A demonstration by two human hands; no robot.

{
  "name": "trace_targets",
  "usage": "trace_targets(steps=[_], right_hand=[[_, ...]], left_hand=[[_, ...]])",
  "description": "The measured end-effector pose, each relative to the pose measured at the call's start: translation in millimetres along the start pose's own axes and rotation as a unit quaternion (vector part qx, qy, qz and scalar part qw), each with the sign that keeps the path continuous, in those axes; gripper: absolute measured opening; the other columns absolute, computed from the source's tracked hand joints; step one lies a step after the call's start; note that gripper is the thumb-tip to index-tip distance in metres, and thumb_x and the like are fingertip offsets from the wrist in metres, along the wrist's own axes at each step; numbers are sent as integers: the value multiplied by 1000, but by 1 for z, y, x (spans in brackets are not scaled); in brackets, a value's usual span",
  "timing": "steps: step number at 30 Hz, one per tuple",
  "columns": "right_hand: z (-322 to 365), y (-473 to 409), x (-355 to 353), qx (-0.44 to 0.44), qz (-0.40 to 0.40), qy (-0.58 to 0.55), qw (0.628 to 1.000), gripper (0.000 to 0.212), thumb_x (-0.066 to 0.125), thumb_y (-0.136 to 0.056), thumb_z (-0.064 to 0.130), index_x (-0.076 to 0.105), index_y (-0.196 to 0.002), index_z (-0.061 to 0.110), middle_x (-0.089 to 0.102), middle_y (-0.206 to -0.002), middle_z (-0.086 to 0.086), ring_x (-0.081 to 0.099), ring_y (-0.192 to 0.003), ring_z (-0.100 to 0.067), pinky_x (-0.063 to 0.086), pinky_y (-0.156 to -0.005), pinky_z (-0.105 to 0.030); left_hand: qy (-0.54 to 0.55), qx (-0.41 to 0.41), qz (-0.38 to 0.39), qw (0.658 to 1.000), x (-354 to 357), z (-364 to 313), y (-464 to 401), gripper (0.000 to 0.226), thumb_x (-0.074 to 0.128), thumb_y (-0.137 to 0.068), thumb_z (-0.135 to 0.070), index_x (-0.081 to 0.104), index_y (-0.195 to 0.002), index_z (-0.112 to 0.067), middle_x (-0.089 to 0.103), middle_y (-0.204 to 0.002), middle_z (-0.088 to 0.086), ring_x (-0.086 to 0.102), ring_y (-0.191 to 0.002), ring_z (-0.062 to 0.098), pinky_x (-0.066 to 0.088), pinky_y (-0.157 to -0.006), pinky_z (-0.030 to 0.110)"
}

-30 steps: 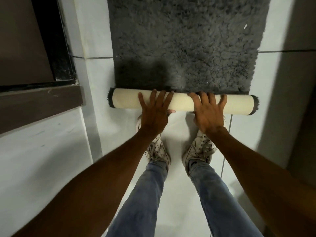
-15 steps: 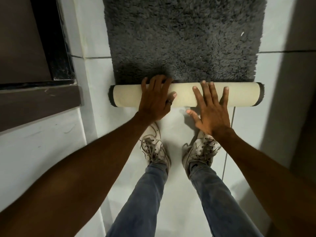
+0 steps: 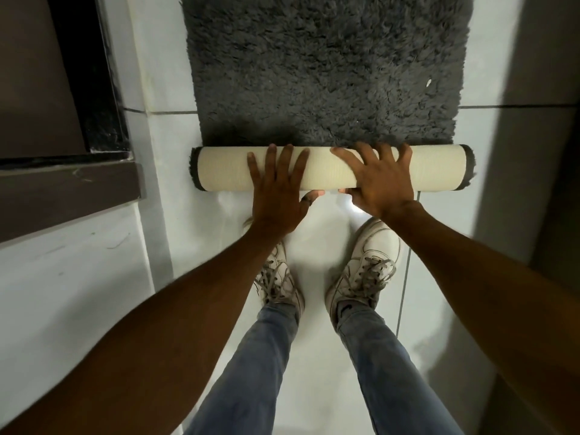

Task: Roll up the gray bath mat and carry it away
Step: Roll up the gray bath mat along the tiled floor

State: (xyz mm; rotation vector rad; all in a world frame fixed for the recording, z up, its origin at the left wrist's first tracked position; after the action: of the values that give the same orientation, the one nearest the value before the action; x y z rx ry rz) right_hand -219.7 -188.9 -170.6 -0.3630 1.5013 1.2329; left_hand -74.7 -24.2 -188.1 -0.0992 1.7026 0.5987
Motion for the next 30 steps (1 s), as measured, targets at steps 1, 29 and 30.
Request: trace_targets(steps=[1,29,30], right_hand=[[-2,5,0,-6,24,1,1000,87,71,-82,56,32,-157,37,52,-149,-9,48,-133,-41,30,-113,-65],[-20,-37,-35,52,0,18,998,105,88,-67,31,31,-155,25,44,-153,-15,39,-141,-44,19,-117,-75],[-17,-33,-36,53,2,12,999,102,86,-68,30,33,-155,25,44,-153,-14,40,-140,-43,19,-118,-74]], left_hand=[[0,8,6,1000,-1,-1,5,83,40,-93,-69,33,-159,-19,37,-161,18,29,-150,44,16,-120,73],[-16,-14,-45,999,-10,0,-41,98,73,-82,-60,30,-160,-18,30,-165,19,24,-152,46,16,-117,78],[-17,-16,-51,998,-11,0,-37,94,72,-84,-58,32,-159,-17,31,-164,19,26,-152,46,18,-117,77]])
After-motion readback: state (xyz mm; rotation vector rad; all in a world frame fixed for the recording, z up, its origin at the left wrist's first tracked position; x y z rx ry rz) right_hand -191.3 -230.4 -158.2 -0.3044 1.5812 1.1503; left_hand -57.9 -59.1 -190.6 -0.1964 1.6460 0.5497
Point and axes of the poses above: each hand's wrist, its own y-axis away from the middle knuckle, its own x-axis out of the palm, z = x × y, the point moved 2 cm from there along -y, towards the middle knuckle
